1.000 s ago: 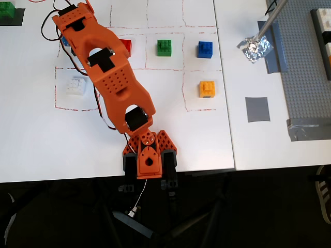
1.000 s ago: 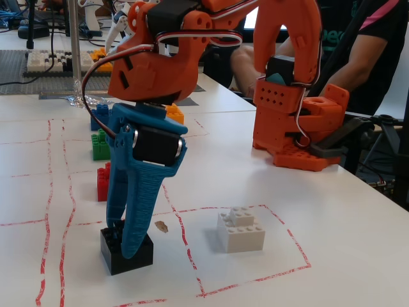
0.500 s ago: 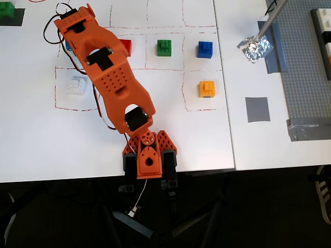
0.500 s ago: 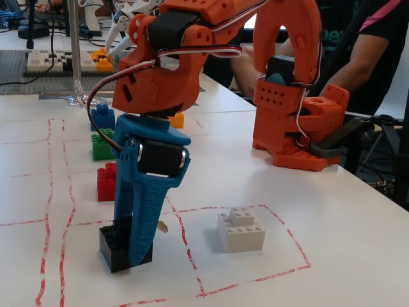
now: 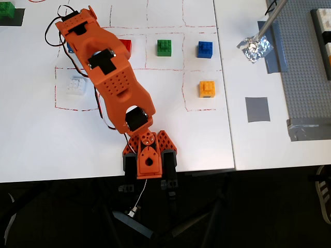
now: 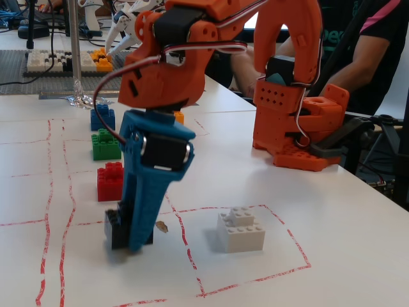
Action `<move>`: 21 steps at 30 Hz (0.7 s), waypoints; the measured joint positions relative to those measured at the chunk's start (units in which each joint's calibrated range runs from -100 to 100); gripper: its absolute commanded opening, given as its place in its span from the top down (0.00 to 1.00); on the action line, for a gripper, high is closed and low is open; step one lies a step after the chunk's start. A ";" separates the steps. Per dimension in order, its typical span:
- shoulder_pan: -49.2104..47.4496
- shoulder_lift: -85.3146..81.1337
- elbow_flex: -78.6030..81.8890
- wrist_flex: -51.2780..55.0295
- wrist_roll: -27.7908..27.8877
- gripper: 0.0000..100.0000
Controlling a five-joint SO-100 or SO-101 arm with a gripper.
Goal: Grab the block and put it in the grey marker
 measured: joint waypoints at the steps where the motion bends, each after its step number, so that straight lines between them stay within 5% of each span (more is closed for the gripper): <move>1: 0.00 -0.95 0.00 0.08 -0.68 1.00; 15: 0.20 -26.39 -6.04 19.29 -14.95 1.00; 21: 13.96 -37.90 -4.96 34.81 -18.22 1.00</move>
